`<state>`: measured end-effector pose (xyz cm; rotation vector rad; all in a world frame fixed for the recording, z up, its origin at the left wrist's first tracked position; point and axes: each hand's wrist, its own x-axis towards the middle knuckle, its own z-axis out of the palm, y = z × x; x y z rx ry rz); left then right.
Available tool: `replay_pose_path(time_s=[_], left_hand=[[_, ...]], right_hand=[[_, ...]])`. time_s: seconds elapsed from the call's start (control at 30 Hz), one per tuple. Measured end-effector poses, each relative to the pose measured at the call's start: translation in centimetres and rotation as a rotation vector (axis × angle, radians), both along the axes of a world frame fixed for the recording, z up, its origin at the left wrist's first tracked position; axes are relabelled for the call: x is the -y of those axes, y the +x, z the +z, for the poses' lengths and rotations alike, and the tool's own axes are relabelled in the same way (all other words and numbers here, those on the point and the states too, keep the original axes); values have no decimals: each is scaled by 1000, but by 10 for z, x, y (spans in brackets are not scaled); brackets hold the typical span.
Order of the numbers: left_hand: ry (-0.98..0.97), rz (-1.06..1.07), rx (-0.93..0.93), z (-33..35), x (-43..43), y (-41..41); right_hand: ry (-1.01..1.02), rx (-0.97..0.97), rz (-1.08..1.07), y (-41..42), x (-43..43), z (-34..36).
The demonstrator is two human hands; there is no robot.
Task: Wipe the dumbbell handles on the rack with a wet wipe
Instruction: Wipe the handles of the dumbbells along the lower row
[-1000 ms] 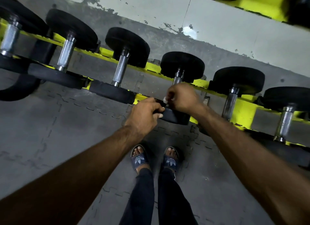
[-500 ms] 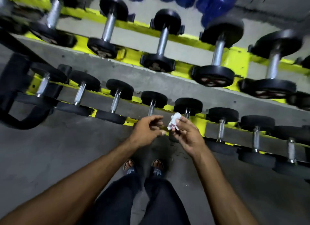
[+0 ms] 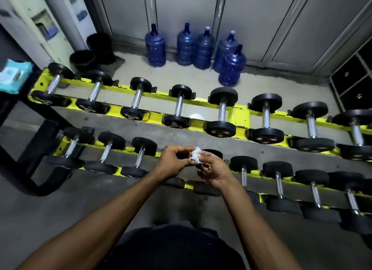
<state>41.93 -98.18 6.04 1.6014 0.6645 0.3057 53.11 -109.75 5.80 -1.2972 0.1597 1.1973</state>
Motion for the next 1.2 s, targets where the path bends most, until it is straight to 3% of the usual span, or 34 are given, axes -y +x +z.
replay_pose_path(time_s=[0.23,0.37,0.57,0.93,1.2], left_hand=[[0,34,-72,17,-11,9],[118,125,-153,15,-20,19],[281,-23,-196,23,-29,33],[86,-72,-95,15,-30,40],[-1,85,-90,13,-14,47]], right_hand=[[-25,215,103,17,-10,14],[44,255,194,27,-16,19],[11,249,189,40,-27,24],[-33,99,7,43,-33,17],[-20,242,60,51,-21,16]])
